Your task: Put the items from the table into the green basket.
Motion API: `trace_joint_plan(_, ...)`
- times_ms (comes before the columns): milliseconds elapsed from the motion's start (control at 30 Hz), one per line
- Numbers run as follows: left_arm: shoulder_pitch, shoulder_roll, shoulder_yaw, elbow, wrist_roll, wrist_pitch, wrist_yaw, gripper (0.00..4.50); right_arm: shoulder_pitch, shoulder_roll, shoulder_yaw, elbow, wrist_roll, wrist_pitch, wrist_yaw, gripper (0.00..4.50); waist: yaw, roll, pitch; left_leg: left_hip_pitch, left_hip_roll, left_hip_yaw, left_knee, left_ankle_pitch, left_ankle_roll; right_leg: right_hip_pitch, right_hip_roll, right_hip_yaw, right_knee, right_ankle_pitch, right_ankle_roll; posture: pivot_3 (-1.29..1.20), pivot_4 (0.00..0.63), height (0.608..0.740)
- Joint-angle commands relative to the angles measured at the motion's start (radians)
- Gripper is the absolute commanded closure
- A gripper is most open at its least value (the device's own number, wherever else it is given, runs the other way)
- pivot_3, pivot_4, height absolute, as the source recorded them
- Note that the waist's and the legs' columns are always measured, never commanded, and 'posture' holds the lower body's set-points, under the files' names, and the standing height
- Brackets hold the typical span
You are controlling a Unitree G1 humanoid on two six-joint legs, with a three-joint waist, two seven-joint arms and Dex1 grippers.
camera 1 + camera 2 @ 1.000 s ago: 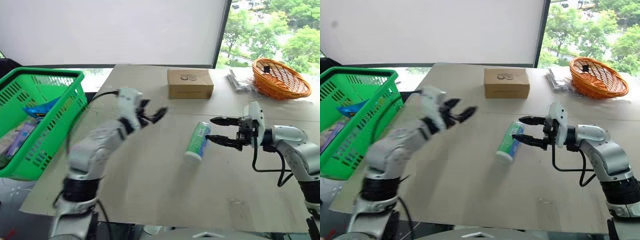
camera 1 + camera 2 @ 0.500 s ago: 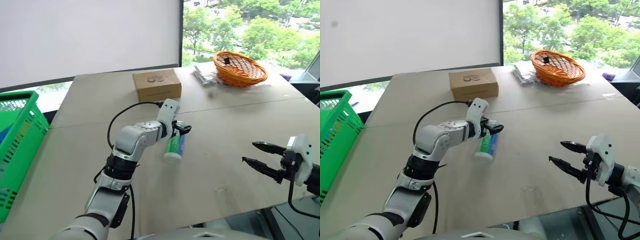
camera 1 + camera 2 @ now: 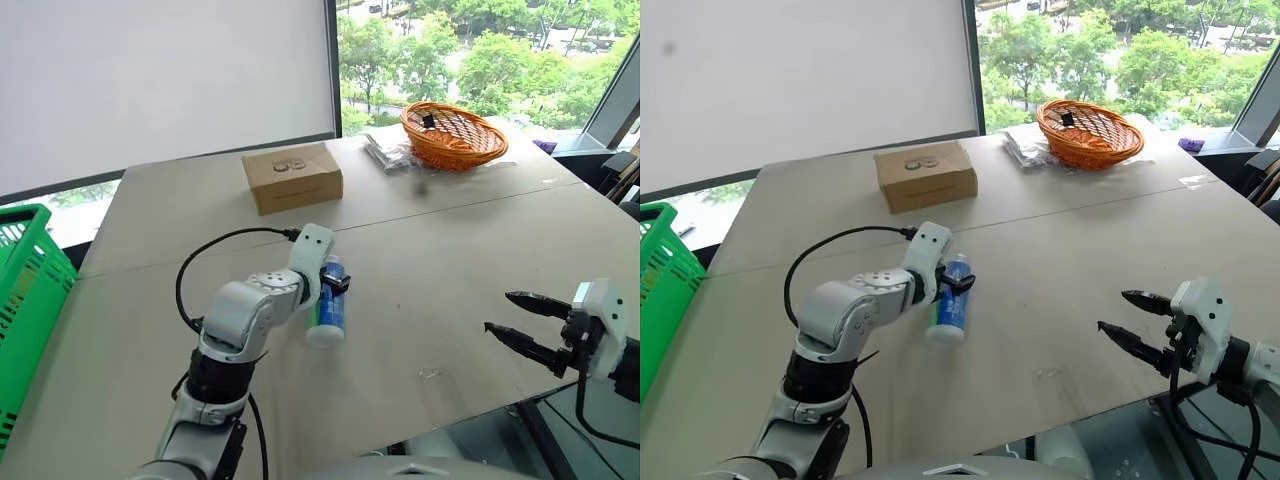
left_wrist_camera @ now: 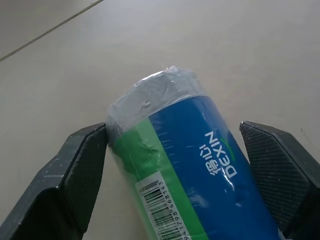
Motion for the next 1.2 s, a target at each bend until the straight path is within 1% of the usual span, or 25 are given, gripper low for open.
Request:
trace_joint_plan(33, 0.04, -0.039, 0.056, -0.027, 0.027, 0.101, 0.036, 0.16, -0.046, -0.018, -0.004, 0.015, 0.007, -0.023, 0.015, 1.15, 0.0, -0.001, 0.001, 0.0, 0.0, 0.0, 0.0, 0.0, 0.0, 0.0, 0.0, 0.0, 0.0, 0.0, 0.0, -0.09, 0.031, 0.74)
trace_joint_plan(167, 0.1, -0.125, 0.143, -0.09, 0.027, 0.203, 0.046, 0.16, -0.081, -0.025, 0.022, 0.046, -0.005, -0.034, 0.035, 1.15, 0.002, 0.0, 0.001, 0.0, 0.001, 0.0, -0.001, 0.0, 0.0, 0.0, 0.001, 0.0, 0.0, 0.0, 0.0, -0.06, 0.031, 0.74)
trace_joint_plan(233, 0.139, -0.17, 0.183, -0.106, 0.029, 0.218, 0.063, 0.16, -0.097, -0.026, 0.037, 0.058, -0.009, -0.041, 0.045, 1.15, 0.003, 0.0, 0.0, 0.0, 0.001, 0.0, -0.001, 0.0, 0.0, 0.0, 0.001, 0.0, 0.0, 0.0, 0.0, -0.06, 0.031, 0.74)
trace_joint_plan(300, 0.156, -0.18, 0.189, -0.114, 0.025, 0.219, 0.063, 0.16, -0.111, -0.025, 0.049, 0.067, -0.012, -0.047, 0.049, 1.15, 0.004, 0.0, 0.0, 0.0, 0.002, 0.0, -0.001, 0.0, 0.0, 0.0, 0.002, 0.0, -0.001, 0.0, 0.0, -0.05, 0.03, 0.74)
trace_joint_plan(333, 0.157, -0.184, 0.191, -0.116, 0.025, 0.219, 0.061, 0.38, -0.116, -0.025, 0.054, 0.07, -0.013, -0.048, 0.053, 1.15, 0.005, 0.0, 0.0, 0.0, 0.002, 0.0, -0.002, 0.0, 0.0, 0.0, 0.002, 0.0, -0.001, 0.0, 0.0, -0.05, 0.03, 0.74)
trace_joint_plan(400, 0.145, -0.188, 0.2, -0.111, 0.029, 0.219, 0.057, 0.97, -0.129, -0.025, 0.063, 0.076, -0.013, -0.049, 0.057, 1.15, 0.005, 0.0, 0.0, 0.0, 0.002, 0.0, -0.002, 0.0, 0.0, 0.0, 0.002, 0.0, -0.002, 0.0, 0.0, -0.04, 0.026, 0.74)
trace_joint_plan(433, 0.139, -0.188, 0.203, -0.108, 0.031, 0.219, 0.056, 1.43, -0.133, -0.025, 0.066, 0.08, -0.013, -0.049, 0.059, 1.15, 0.006, 0.001, 0.0, 0.0, 0.002, 0.0, -0.002, 0.0, 0.0, 0.0, 0.002, 0.0, -0.002, 0.0, 0.0, -0.04, 0.026, 0.74)
trace_joint_plan(500, 0.128, -0.188, 0.208, -0.103, 0.034, 0.218, 0.052, 1.99, -0.138, -0.027, 0.07, 0.086, -0.015, -0.051, 0.065, 1.15, 0.007, 0.001, 0.0, 0.0, 0.002, 0.0, -0.002, 0.0, 0.0, 0.0, 0.002, 0.0, -0.002, 0.0, 0.0, -0.04, 0.025, 0.74)
trace_joint_plan(533, 0.127, -0.178, 0.201, -0.102, 0.032, 0.2, 0.046, 2.16, -0.138, -0.028, 0.071, 0.089, -0.016, -0.052, 0.068, 1.15, 0.008, 0.001, 0.0, 0.0, 0.002, 0.0, -0.002, 0.0, 0.0, 0.0, 0.002, 0.0, -0.002, 0.0, 0.0, -0.04, 0.024, 0.74)
trace_joint_plan(633, 0.115, -0.182, 0.22, -0.092, 0.04, 0.199, 0.049, 2.23, -0.139, -0.031, 0.071, 0.091, -0.008, -0.047, 0.083, 1.15, 0.008, 0.001, 0.0, 0.0, 0.002, 0.0, -0.002, 0.0, 0.0, 0.0, 0.002, 0.0, -0.002, 0.0, 0.0, -0.04, 0.026, 0.74)
trace_joint_plan(767, 0.102, -0.164, 0.228, -0.074, 0.045, 0.186, 0.044, 2.26, -0.148, -0.032, 0.078, 0.094, -0.004, -0.047, 0.099, 1.15, 0.008, 0.001, 0.0, 0.001, 0.002, 0.0, -0.002, 0.0, 0.0, 0.0, 0.002, 0.0, -0.002, 0.0, 0.0, -0.03, 0.031, 0.74)
trace_joint_plan(900, 0.063, -0.138, 0.265, -0.064, 0.042, 0.089, 0.024, 2.28, -0.203, -0.021, 0.086, 0.106, 0.023, -0.028, 0.095, 1.15, 0.007, 0.001, 0.001, 0.001, 0.002, 0.0, -0.002, 0.0, -0.001, 0.0, 0.002, 0.0, -0.002, 0.0, -0.001, -0.03, 0.031, 0.74)
trace_joint_plan(1033, -0.019, -0.133, 0.365, -0.049, 0.049, 0.038, 0.039, 2.29, -0.276, -0.006, 0.11, 0.124, 0.052, -0.009, 0.083, 1.15, 0.01, -0.002, 0.007, 0.001, 0.004, -0.002, -0.001, 0.003, -0.005, 0.0, 0.004, -0.001, -0.001, -0.001, -0.003, 0.02, 0.02, 0.74)
trace_joint_plan(1100, -0.062, -0.124, 0.407, -0.038, 0.058, 0.007, 0.053, 2.29, -0.316, -0.004, 0.13, 0.131, 0.062, -0.001, 0.084, 1.15, 0.013, -0.009, 0.013, 0.0, 0.006, -0.004, -0.001, 0.004, -0.006, 0.0, 0.006, -0.004, 0.0, -0.001, -0.002, 0.03, 0.019, 0.74)
trace_joint_plan(1200, -0.125, -0.116, 0.467, -0.036, 0.071, -0.014, 0.075, 2.29, -0.381, 0.01, 0.154, 0.126, 0.102, 0.029, 0.072, 1.15, 0.031, -0.009, 0.014, -0.001, 0.006, -0.005, -0.001, 0.004, -0.008, -0.005, 0.005, -0.006, 0.0, 0.001, -0.001, 0.05, 0.012, 0.74)
